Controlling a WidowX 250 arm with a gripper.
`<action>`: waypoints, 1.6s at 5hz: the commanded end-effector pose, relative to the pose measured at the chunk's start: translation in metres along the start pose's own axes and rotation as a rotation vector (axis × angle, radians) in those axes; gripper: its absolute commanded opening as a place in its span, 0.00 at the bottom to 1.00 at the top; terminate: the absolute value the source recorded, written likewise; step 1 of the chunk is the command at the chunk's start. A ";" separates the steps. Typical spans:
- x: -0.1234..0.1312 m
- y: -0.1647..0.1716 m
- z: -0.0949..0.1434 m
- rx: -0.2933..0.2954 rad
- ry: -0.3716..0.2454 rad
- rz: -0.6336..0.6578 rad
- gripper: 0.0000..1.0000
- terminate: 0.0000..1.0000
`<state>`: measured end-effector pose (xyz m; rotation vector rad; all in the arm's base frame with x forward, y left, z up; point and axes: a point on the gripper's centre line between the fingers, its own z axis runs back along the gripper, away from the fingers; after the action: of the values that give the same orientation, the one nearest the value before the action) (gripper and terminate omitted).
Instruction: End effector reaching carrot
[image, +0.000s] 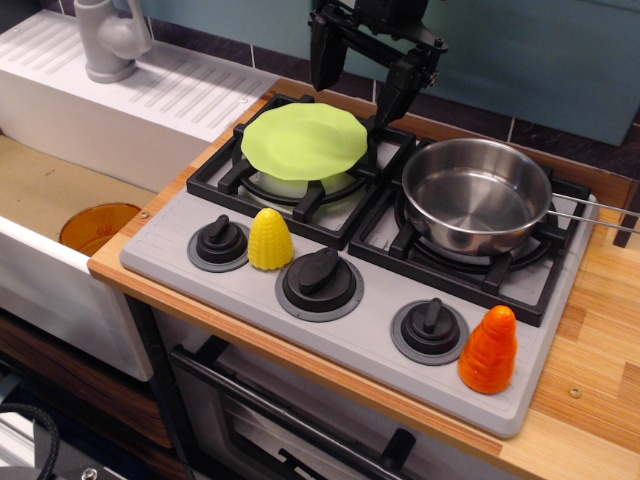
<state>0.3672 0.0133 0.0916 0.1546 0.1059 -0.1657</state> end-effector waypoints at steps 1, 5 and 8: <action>0.000 0.000 0.000 0.000 0.000 0.000 1.00 0.00; -0.061 -0.091 0.044 -0.098 0.062 0.117 1.00 0.00; -0.085 -0.146 0.043 -0.214 0.035 0.160 1.00 0.00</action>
<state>0.2573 -0.1217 0.1046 -0.0251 0.1996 0.0124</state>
